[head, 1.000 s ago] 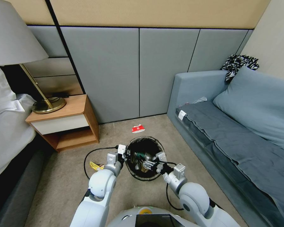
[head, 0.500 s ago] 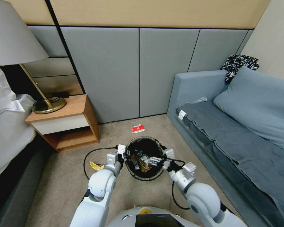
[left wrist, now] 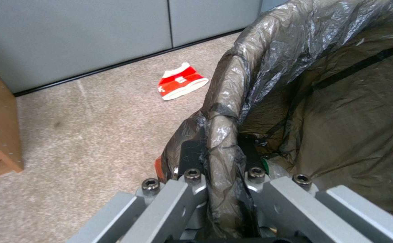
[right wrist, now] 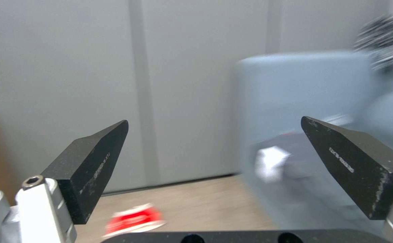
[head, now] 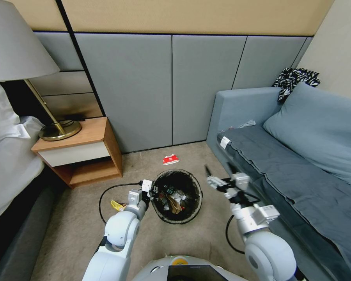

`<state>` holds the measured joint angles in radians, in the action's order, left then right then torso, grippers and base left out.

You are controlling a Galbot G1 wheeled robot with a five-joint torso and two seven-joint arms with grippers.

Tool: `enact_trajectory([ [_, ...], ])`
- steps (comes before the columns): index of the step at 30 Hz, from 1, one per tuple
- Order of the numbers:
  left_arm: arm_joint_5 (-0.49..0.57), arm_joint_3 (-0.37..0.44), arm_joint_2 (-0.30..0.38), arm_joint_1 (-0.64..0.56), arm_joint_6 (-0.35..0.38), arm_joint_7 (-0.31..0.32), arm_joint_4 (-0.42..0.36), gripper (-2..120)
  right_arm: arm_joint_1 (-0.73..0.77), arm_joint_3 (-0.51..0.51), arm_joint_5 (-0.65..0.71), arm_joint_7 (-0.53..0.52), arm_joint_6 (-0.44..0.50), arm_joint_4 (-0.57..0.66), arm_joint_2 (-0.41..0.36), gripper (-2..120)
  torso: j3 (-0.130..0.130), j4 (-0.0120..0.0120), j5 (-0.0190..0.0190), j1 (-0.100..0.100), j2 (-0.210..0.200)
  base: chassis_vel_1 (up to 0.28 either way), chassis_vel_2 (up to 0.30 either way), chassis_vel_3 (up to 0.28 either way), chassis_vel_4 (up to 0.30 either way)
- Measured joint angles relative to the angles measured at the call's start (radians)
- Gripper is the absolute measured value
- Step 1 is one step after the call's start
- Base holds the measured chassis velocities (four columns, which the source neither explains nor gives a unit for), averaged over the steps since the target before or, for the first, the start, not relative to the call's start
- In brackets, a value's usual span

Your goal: Pick up the trash bin, then pick up the garbage from the floor and place it into the trash bin.

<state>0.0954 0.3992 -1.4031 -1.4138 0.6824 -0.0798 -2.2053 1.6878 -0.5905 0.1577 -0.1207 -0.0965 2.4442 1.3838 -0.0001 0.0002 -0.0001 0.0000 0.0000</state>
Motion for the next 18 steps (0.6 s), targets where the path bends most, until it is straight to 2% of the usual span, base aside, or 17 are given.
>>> enact_trajectory([
  [2,0.001,0.007,0.002,-0.006,0.003,-0.003,-0.005,1,0.041,-0.058,-0.028,0.038,0.052,-0.030,0.040,100,0.000,-0.0001,0.0000,0.000,0.000,0.000,0.000,0.000,0.000],
  [10,0.001,0.021,0.004,-0.013,0.004,-0.004,-0.011,1,0.121,-0.169,-0.072,0.083,0.199,-0.125,0.120,100,0.000,-0.0002,0.0001,0.000,0.000,0.000,0.000,0.000,0.000],
  [18,-0.003,0.017,-0.001,-0.017,0.004,-0.003,-0.012,1,0.149,-0.208,-0.074,0.093,0.240,-0.151,0.137,100,0.000,-0.0001,0.0001,0.000,0.000,0.000,0.000,0.000,0.000],
])
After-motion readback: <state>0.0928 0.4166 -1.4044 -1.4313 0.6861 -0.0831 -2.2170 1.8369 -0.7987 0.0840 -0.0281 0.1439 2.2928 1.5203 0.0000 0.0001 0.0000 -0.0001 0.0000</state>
